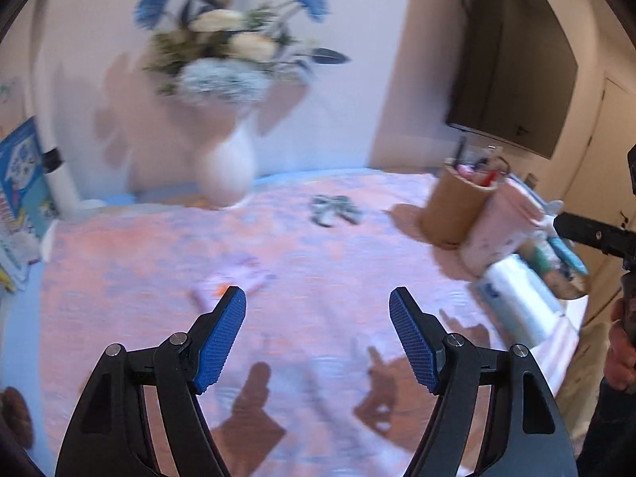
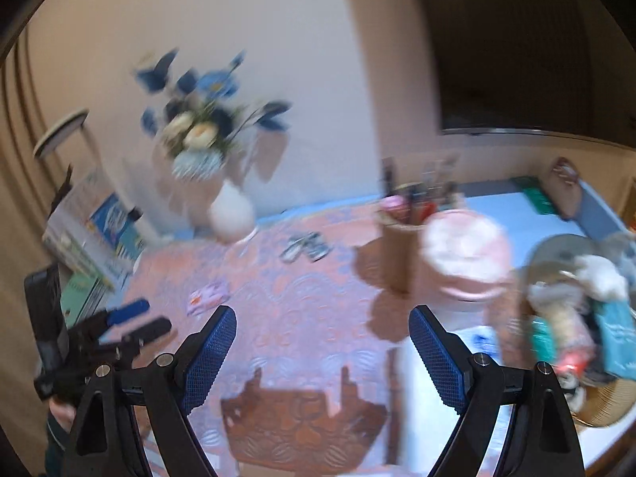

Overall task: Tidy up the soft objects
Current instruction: 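Move both open grippers back over the wipes packet and plaid bow, then grasp the lilac wipes packet with the left gripper while the right gripper grasps the plaid bow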

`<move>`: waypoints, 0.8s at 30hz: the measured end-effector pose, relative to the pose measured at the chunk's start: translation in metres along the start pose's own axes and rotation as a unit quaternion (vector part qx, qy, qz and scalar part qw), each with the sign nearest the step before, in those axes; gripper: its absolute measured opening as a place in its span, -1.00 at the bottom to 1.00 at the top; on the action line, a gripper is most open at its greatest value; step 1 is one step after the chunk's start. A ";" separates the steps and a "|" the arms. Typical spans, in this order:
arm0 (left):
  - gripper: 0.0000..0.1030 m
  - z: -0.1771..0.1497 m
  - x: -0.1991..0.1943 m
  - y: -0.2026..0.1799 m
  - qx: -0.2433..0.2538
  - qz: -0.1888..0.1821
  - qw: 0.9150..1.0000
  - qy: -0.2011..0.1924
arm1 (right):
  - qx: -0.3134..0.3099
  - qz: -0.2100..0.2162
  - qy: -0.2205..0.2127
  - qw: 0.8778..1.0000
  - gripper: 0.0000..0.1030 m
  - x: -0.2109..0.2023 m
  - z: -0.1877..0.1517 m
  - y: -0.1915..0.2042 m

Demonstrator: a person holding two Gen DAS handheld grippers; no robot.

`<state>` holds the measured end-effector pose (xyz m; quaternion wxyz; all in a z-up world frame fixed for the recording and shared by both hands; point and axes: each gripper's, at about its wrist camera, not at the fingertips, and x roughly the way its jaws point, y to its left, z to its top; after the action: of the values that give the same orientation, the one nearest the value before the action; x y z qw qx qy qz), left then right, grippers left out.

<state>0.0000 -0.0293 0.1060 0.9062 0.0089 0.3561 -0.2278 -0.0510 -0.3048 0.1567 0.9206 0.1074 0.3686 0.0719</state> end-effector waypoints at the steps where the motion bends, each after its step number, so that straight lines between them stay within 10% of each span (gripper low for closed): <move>1: 0.42 0.001 0.000 0.009 -0.003 0.005 1.000 0.001 | -0.003 0.003 0.006 1.000 0.70 0.007 0.002 0.005; 24: 0.42 -0.008 0.123 0.071 0.009 0.031 0.994 0.106 | 0.033 -0.013 0.125 0.991 0.70 0.225 0.051 0.019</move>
<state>0.1033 -0.0143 0.0099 0.8697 0.0518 0.4481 -0.2004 0.1444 -0.2464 0.0479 0.8639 0.1231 0.4847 0.0603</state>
